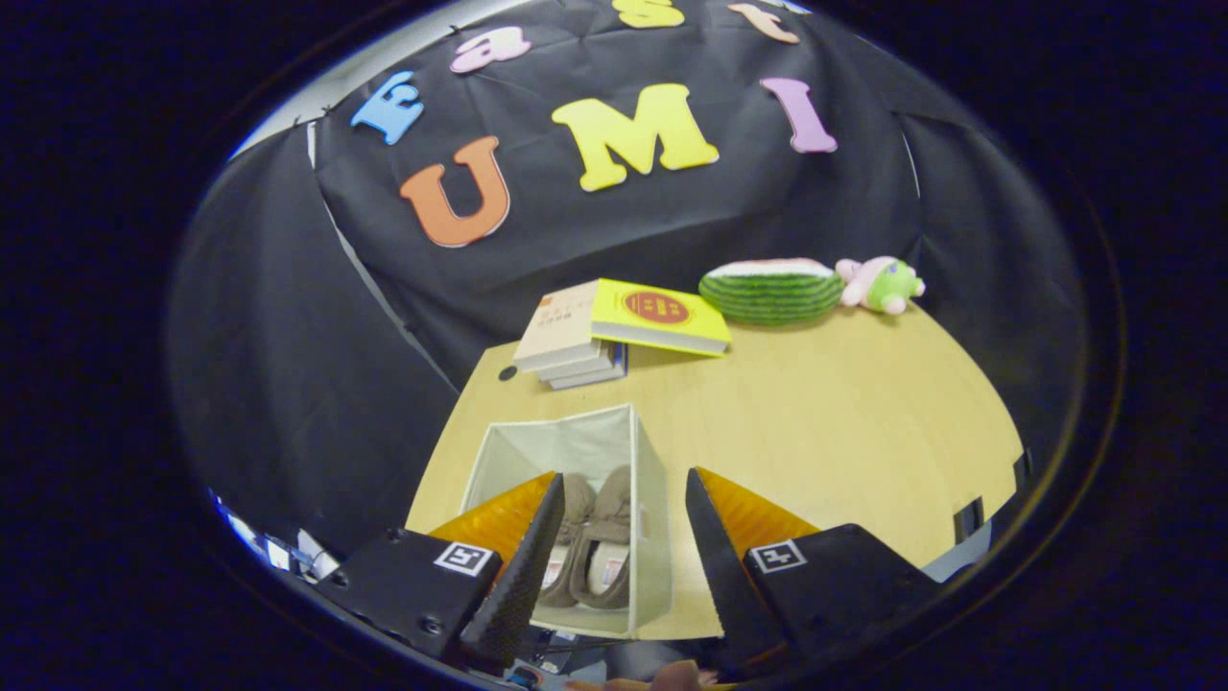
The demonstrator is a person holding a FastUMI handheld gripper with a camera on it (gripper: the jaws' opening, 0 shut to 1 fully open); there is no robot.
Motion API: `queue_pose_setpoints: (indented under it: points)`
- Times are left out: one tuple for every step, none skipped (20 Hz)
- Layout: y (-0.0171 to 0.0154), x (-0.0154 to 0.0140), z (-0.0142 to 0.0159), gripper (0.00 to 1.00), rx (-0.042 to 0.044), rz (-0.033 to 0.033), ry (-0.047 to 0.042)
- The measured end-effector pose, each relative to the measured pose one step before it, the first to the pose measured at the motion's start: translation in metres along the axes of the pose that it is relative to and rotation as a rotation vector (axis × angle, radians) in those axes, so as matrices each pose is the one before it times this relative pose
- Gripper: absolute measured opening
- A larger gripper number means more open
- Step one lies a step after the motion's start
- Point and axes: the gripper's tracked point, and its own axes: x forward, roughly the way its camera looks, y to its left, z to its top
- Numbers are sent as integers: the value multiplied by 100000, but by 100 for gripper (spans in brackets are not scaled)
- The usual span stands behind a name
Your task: Open the storage box then place both shoes into the box .Put the left shoe in first, then the right shoe, with the right side of both shoes facing outward in a uniform manner.
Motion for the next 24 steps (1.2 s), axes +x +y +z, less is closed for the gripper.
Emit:
queue_pose_setpoints:
  points:
    - [-589,-951,767,83,-2209,-623,-5259]
    - [-467,-1031,630,87,-1543,4,-5859]
    - [-547,-740,806,91,-1804,-428,-6980]
    - [-1378,-1250,1062,92,-2636,-2194,-7715]
    - [-1489,-975,1082,95,-2903,-3009,-7494]
    - [-1193,-1025,681,99,-3646,-2477,-5483]
    - [-993,-774,494,100,-3725,-1698,-4475]
    - [-1076,-637,220,100,-3072,-2398,-3349]
    - [-607,-632,128,100,-2130,-1019,-2121]
    - [-320,-832,22,100,-2195,162,-1665]
    - [-267,-792,-71,100,-1523,55,-1904]
    - [-451,-701,-93,100,-834,-235,-2251]
    - [-57,-606,-111,100,-305,409,-1823]
    - [70,-571,-235,100,-110,994,-1194]
    - [15,-498,-85,100,-438,774,-1230]
    - [-59,-479,43,100,-55,330,-1670]
    - [-45,-413,95,100,7,649,-1518]
    - [-39,-416,34,100,786,556,-1623]
    - [-332,-332,-17,100,828,-209,-962]
    - [-455,-166,-59,100,837,-393,-752]
    - [-453,-42,280,100,381,-822,-1447]
    - [-240,-264,210,100,521,-525,-857]
    - [-125,-80,187,100,809,114,-453]
    - [64,99,-115,100,540,-20,-344]
